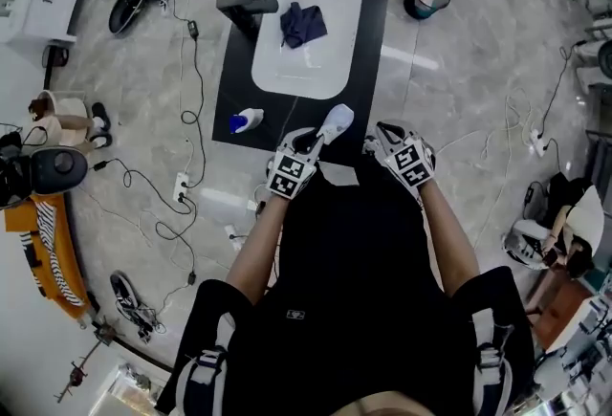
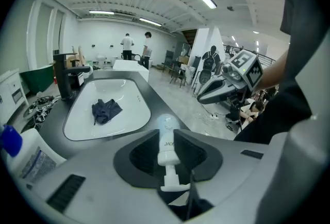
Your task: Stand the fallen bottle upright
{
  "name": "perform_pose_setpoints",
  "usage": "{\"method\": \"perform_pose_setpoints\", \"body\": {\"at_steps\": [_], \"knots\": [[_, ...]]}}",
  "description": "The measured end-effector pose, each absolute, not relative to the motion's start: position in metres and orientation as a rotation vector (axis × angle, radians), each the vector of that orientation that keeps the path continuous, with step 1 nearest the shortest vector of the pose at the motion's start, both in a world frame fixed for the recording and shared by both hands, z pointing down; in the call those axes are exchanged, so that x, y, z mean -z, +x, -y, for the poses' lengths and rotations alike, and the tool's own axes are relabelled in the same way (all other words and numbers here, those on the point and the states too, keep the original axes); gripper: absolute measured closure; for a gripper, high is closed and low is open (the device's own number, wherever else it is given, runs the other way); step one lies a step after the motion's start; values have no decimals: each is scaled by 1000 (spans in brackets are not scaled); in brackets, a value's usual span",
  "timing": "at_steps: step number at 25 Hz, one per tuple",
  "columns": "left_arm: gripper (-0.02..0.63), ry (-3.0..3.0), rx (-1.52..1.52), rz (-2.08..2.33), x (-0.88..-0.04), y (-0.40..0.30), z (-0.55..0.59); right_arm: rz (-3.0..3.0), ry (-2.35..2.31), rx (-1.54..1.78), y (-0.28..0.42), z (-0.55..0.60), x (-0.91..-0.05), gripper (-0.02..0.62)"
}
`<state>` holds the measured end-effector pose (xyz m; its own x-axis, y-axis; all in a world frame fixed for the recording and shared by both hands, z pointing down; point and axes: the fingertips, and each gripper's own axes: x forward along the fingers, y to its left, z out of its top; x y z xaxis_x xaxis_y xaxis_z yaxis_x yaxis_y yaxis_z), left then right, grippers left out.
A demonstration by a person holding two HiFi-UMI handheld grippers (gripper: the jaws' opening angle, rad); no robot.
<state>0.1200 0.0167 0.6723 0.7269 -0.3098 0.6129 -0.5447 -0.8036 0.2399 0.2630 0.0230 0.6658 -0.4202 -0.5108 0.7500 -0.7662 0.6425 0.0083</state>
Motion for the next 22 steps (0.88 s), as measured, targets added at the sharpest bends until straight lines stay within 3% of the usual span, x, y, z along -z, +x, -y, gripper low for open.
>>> {"method": "perform_pose_setpoints", "body": {"at_steps": [2, 4, 7, 18, 22], "knots": [[437, 2517, -853, 646, -684, 127, -24, 2124, 933, -421, 271, -25, -673, 535], [370, 2511, -909, 648, -697, 133, -30, 2131, 886, -416, 278, -29, -677, 535], [330, 2494, -950, 695, -722, 133, -30, 2134, 832, -418, 286, -37, -683, 535], [327, 2433, -1148, 711, -764, 138, -38, 2115, 784, -421, 295, -41, -691, 535], [377, 2421, -1138, 729, -765, 138, -36, 2118, 781, -426, 288, -40, -690, 535]]}}
